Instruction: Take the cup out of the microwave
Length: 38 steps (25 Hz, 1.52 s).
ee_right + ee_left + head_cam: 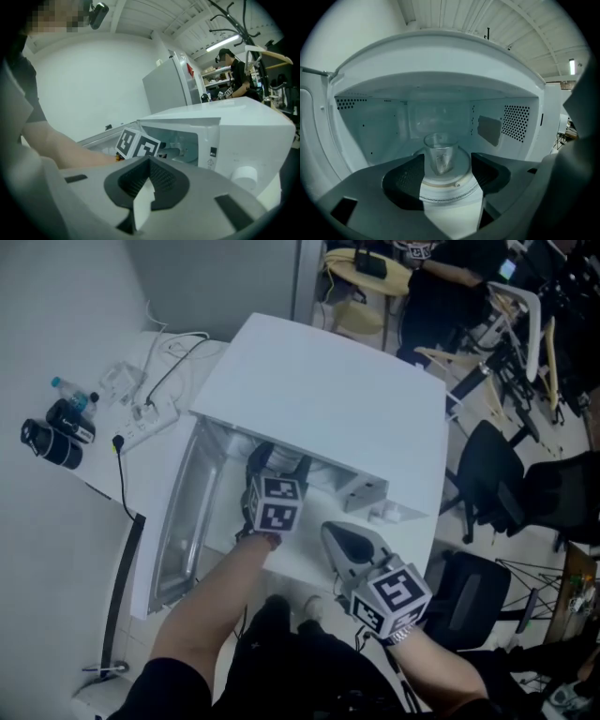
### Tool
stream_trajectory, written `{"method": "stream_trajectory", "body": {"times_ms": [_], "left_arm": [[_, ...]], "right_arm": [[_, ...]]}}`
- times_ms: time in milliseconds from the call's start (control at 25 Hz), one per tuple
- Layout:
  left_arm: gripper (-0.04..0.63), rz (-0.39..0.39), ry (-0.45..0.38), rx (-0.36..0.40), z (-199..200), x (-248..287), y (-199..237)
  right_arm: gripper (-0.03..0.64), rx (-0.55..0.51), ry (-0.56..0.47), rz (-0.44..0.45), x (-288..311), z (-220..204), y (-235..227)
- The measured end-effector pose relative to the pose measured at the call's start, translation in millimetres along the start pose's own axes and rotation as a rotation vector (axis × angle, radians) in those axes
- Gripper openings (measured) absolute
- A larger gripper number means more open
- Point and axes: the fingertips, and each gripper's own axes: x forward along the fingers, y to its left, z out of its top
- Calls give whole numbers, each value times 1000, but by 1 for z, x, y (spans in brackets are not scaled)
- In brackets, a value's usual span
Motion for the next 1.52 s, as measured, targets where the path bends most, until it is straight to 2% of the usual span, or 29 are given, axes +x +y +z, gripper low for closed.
{"method": "stream_trajectory", "body": {"times_ms": [160, 400, 440, 1080, 1160, 1280, 1520], "left_arm": [[333, 14, 23, 14, -5, 17, 6], [333, 31, 37, 26, -7, 37, 14], [351, 31, 42, 28, -8, 40, 14], [351, 31, 72, 55, -4, 62, 13], [325, 26, 76, 60, -5, 63, 13], [324, 24, 80, 62, -5, 62, 13], [327, 43, 63, 53, -7, 56, 15]], "right_arm": [[18, 8, 5, -9, 7, 1, -6], [18, 21, 12, -17, 13, -1, -10], [18, 24, 11, -20, 14, -1, -12], [18, 37, 11, -23, 19, 0, -22], [18, 37, 12, -21, 21, 0, -22], [18, 37, 14, -18, 22, 0, -22], [18, 32, 12, -14, 21, 0, -21]]}}
